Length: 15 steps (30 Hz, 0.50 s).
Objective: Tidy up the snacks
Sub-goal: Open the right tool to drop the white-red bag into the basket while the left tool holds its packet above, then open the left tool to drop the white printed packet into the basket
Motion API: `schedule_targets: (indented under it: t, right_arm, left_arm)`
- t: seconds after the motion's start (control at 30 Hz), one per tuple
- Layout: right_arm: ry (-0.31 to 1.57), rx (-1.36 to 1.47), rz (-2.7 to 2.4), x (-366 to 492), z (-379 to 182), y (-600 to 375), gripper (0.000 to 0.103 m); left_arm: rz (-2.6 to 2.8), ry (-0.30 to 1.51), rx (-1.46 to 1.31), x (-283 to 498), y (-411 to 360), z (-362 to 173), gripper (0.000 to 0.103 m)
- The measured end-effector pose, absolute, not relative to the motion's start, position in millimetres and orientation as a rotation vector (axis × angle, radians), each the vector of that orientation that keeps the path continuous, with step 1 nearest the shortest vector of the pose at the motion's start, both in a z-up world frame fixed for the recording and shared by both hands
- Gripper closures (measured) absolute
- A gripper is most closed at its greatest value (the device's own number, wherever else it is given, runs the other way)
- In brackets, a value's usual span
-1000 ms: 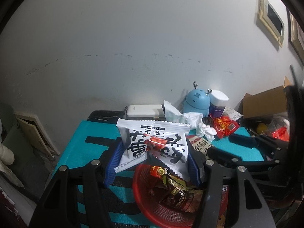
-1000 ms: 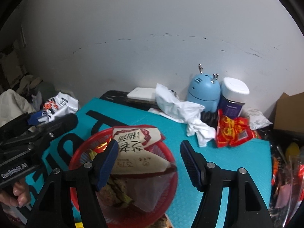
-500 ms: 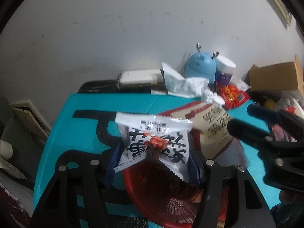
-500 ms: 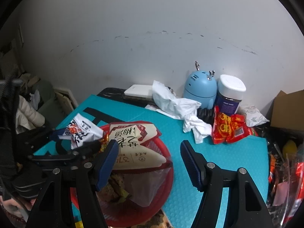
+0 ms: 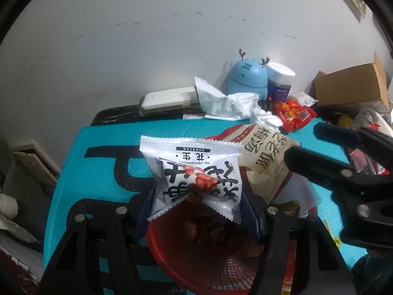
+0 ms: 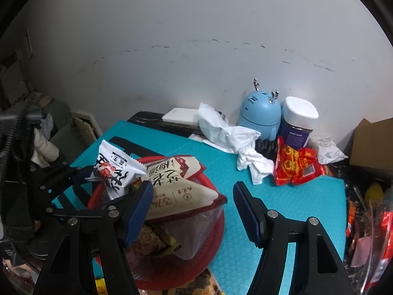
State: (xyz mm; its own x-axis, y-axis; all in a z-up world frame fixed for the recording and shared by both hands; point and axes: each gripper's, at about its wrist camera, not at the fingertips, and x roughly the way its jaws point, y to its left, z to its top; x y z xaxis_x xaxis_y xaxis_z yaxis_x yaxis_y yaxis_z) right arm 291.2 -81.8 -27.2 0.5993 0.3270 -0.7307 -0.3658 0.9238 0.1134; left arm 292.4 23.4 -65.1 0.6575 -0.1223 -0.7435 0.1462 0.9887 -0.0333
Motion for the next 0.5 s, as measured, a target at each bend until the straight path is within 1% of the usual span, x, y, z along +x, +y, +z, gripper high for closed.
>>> schedule_targets:
  t: [0.07, 0.17, 0.27, 0.5]
  right_arm:
    - [0.84, -0.044, 0.405, 290.9, -26.9, -83.5, 0.035]
    - [0.837, -0.046, 0.404, 289.5, -24.8, -85.0, 0.035]
    - [0.832, -0.049, 0.406, 288.2, -23.3, -85.1, 0.035]
    - [0.837, -0.068, 0.406, 287.8, -24.9, -82.8, 0.035]
  left_arm:
    - [-0.172, 0.835, 0.028, 290.8, 21.8, -63.3, 0.035]
    - [-0.223, 0.841, 0.015, 289.9, 19.0, -64.8, 0.035]
    - [-0.278, 0.89, 0.001, 293.0, 13.6, -72.9, 0.035]
    - [-0.232, 0.874, 0.05, 292.3, 6.4, -73.7, 0.035]
